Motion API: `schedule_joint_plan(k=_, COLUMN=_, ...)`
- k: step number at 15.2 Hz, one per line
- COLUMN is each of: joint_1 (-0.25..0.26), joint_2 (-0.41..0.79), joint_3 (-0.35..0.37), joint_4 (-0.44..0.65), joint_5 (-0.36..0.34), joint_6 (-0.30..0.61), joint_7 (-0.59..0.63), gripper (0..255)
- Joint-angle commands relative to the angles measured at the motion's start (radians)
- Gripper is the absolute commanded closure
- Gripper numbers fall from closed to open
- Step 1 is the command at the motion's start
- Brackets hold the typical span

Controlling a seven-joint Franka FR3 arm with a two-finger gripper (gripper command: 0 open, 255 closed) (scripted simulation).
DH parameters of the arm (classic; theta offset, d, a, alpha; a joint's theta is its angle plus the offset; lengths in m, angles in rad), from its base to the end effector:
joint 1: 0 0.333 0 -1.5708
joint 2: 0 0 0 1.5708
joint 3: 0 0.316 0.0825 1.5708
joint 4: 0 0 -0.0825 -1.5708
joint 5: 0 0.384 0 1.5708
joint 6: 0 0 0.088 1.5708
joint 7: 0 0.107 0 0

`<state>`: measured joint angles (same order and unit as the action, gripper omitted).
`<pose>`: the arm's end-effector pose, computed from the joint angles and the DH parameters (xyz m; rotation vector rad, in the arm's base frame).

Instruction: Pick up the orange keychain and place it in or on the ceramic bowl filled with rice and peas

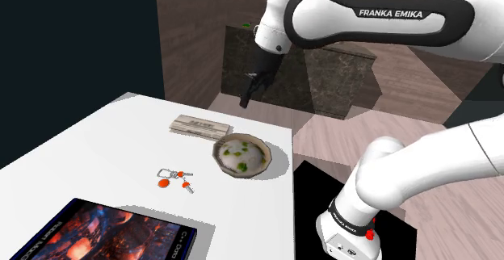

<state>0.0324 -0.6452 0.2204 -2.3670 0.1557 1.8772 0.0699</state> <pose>0.3574 0.1188 0.5598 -3.0890 -0.1746 -0.2187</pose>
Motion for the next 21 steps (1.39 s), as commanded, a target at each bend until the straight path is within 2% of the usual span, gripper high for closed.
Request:
schedule_joint_plan(k=1, joint_1=0.010, joint_2=0.039, joint_3=0.039, joint_4=-0.012, joint_5=0.011, joint_6=0.042, joint_7=0.033, gripper=0)
schedule_joint_plan(k=6, joint_1=0.026, joint_2=0.161, joint_3=0.134, joint_4=-0.009, joint_5=0.022, joint_6=0.136, joint_7=0.117, gripper=0)
schedule_joint_plan(k=11, joint_1=0.035, joint_2=0.309, joint_3=0.228, joint_4=0.019, joint_5=0.004, joint_6=0.227, joint_7=0.213, gripper=0)
schedule_joint_plan(k=17, joint_1=0.041, joint_2=0.521, joint_3=0.332, joint_4=0.088, joint_5=-0.078, joint_6=0.322, joint_7=0.356, gripper=0)
schedule_joint_plan(k=21, joint_1=0.056, joint_2=0.650, joint_3=0.370, joint_4=0.141, joint_5=-0.154, joint_6=0.360, joint_7=0.448, gripper=0)
